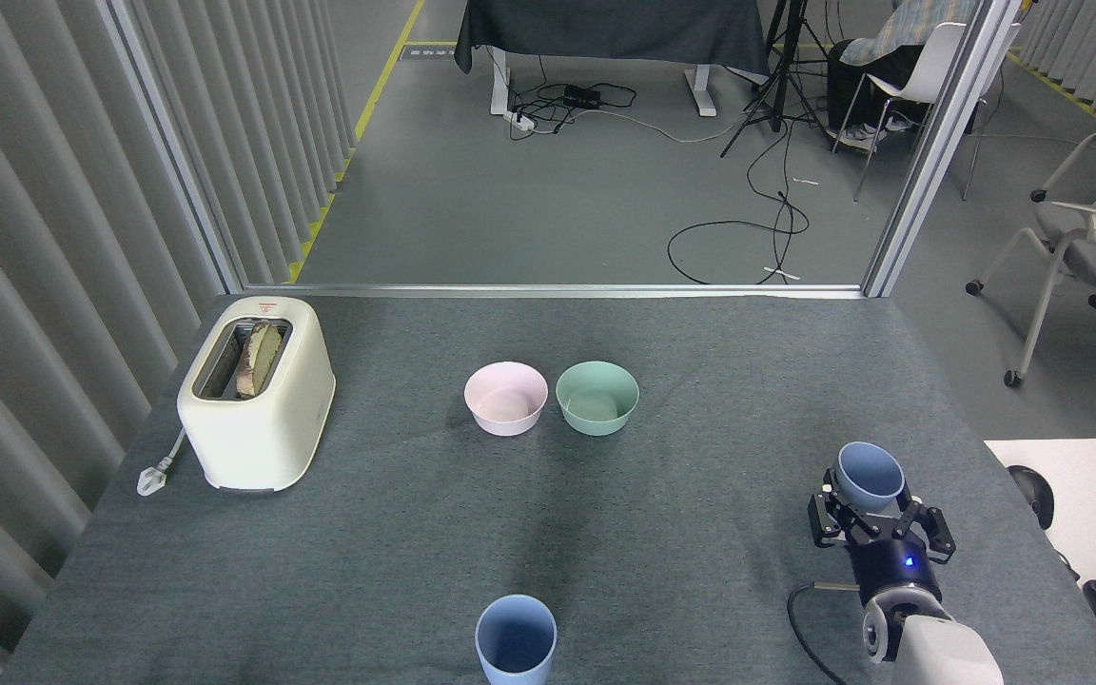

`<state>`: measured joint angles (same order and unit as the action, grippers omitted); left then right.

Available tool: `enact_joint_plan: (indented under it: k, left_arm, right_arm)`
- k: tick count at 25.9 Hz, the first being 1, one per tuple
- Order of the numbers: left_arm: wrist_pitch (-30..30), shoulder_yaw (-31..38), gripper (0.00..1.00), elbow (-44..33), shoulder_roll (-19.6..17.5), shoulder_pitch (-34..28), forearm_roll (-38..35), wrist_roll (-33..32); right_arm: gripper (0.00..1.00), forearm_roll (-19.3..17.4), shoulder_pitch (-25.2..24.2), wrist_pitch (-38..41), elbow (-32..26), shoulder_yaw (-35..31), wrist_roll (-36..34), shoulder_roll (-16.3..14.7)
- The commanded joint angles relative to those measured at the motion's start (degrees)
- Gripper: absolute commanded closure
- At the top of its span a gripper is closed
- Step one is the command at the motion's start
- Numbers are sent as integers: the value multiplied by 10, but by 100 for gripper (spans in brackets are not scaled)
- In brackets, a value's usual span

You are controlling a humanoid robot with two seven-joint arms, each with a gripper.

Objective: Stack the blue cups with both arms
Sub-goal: 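Lift the cup with the right gripper and carry it over the placed cup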

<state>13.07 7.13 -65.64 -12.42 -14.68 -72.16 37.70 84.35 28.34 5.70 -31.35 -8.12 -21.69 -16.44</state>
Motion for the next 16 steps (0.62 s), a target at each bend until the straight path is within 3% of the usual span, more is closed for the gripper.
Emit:
enact_joint_plan:
  k: [1, 2, 5, 7, 9, 12, 16]
  left_arm:
    - [0, 0, 0, 0, 0, 0, 0, 0]
    - [0, 0, 0, -1, 0, 0, 0, 0]
    - [0, -1, 0, -1, 4, 0, -2, 0]
    - [1, -1, 0, -4, 6, -1, -3, 0]
    - [1, -2, 0, -10, 7, -4, -3, 0]
    - [1, -2, 0, -18, 13, -11, -3, 0]
    - [1, -1, 0, -21, 13, -11, -4, 0]
  right_arm:
    - [59, 1, -8, 4, -17, 21, -5, 7]
    - [60, 0, -16, 5, -47, 41, -6, 11]
    - [60, -5, -136, 49, -292, 100, -11, 2]
    - [61, -6, -205, 116, -446, 101, -4, 1]
    - [61, -5, -255, 170, -559, 109, 24, 11]
    - [66, -5, -312, 207, -638, 120, 56, 47]
    - [73, 1, -324, 216, -664, 150, 60, 81]
